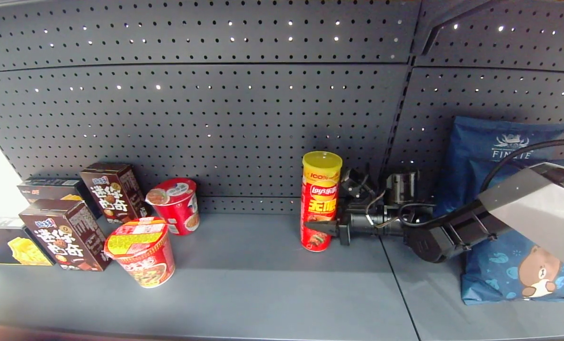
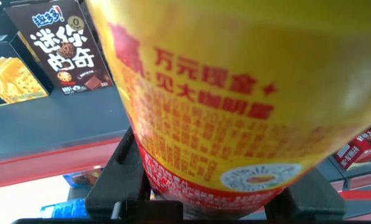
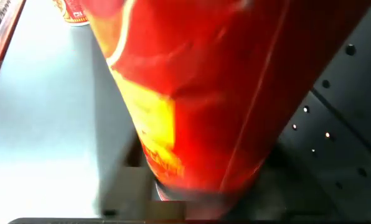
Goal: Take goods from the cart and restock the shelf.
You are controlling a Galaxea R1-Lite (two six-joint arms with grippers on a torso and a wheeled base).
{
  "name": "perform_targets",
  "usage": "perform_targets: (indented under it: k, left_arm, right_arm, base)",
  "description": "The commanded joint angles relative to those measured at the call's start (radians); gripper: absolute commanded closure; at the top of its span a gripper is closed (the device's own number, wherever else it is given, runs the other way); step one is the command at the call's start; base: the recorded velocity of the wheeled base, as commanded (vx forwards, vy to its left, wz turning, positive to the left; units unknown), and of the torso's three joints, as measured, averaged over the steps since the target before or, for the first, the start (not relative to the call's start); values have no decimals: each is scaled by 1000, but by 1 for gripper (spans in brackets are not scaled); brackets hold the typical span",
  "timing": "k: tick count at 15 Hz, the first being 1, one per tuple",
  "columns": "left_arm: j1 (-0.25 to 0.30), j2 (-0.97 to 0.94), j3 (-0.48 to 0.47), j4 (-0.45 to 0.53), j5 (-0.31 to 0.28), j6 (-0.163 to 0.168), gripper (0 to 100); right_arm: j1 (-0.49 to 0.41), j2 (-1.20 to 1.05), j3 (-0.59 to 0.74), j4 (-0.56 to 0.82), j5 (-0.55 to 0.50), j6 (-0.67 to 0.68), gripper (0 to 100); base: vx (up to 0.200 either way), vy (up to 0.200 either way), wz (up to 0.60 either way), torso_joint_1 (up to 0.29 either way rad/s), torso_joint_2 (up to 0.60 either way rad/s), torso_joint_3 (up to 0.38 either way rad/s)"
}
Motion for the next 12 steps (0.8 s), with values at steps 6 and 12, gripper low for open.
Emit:
perform_targets:
  k: [6,12]
  left_arm:
    - [0,-30,25,1,-3,-1,100]
    - [0,-30,41,-1,-3,-1,100]
  right_arm:
    - [93,-330,313,-4,-127,1,100]
    - [101,-560,590,-9,-196,3,100]
  base:
    - [0,0,0,0,0,0]
    - [0,0,0,0,0,0]
